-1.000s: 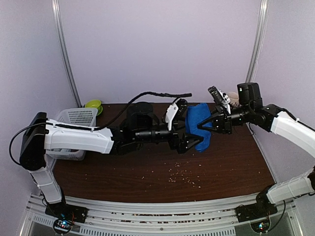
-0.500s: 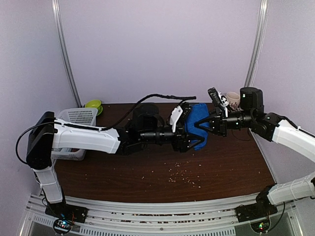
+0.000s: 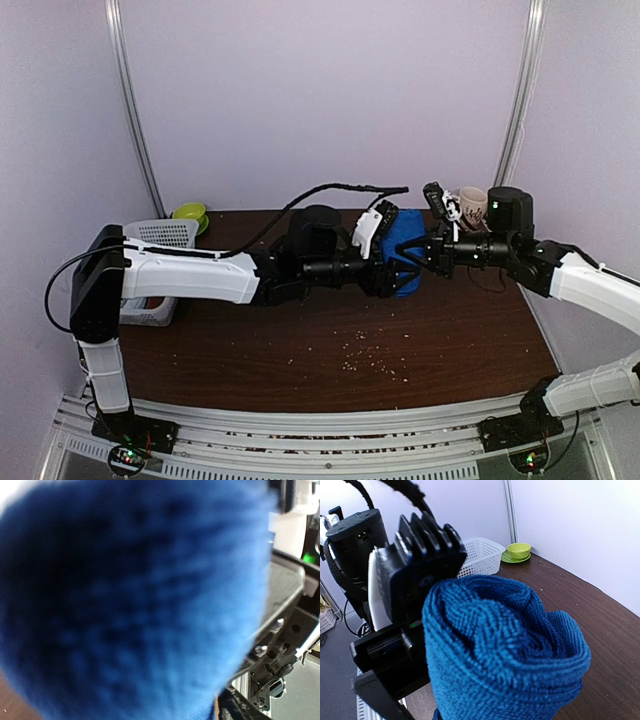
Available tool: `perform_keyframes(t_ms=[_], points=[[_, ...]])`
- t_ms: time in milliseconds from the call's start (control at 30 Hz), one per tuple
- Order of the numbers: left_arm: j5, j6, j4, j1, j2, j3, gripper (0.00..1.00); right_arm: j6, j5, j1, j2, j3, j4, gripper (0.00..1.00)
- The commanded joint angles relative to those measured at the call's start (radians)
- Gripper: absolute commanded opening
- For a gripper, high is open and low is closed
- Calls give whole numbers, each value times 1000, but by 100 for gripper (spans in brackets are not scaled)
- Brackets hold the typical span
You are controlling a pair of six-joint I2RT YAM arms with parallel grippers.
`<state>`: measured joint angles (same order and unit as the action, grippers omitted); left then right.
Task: Roll the towels
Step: Pass from the right arm to the left
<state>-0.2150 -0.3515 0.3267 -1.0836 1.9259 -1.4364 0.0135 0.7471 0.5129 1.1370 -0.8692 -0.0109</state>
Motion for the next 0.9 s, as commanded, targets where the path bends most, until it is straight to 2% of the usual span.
perform_keyframes(t_ms=[0, 167, 300, 567, 667, 733, 767, 867], points=[[-21, -8, 55, -3, -21, -14, 79, -3, -75, 3, -10, 18, 39, 0], [14, -22, 46, -4, -16, -29, 81, -21, -102, 3, -15, 20, 49, 0], [38, -34, -28, -4, 48, -103, 76, -47, -107, 3, -18, 22, 60, 0], [103, -47, -64, -6, 82, -132, 41, -56, -154, 3, -3, 24, 61, 0], [118, -42, -88, -7, 83, -144, 15, -55, -162, 3, 3, 24, 60, 1], [118, -39, -113, -7, 85, -157, 0, -55, -161, 2, 4, 19, 54, 9], [121, -38, -132, -7, 84, -162, 0, -54, -161, 1, 4, 13, 48, 15], [141, -41, -180, -6, 61, -146, 0, -56, -170, -10, -8, 1, 28, 45]])
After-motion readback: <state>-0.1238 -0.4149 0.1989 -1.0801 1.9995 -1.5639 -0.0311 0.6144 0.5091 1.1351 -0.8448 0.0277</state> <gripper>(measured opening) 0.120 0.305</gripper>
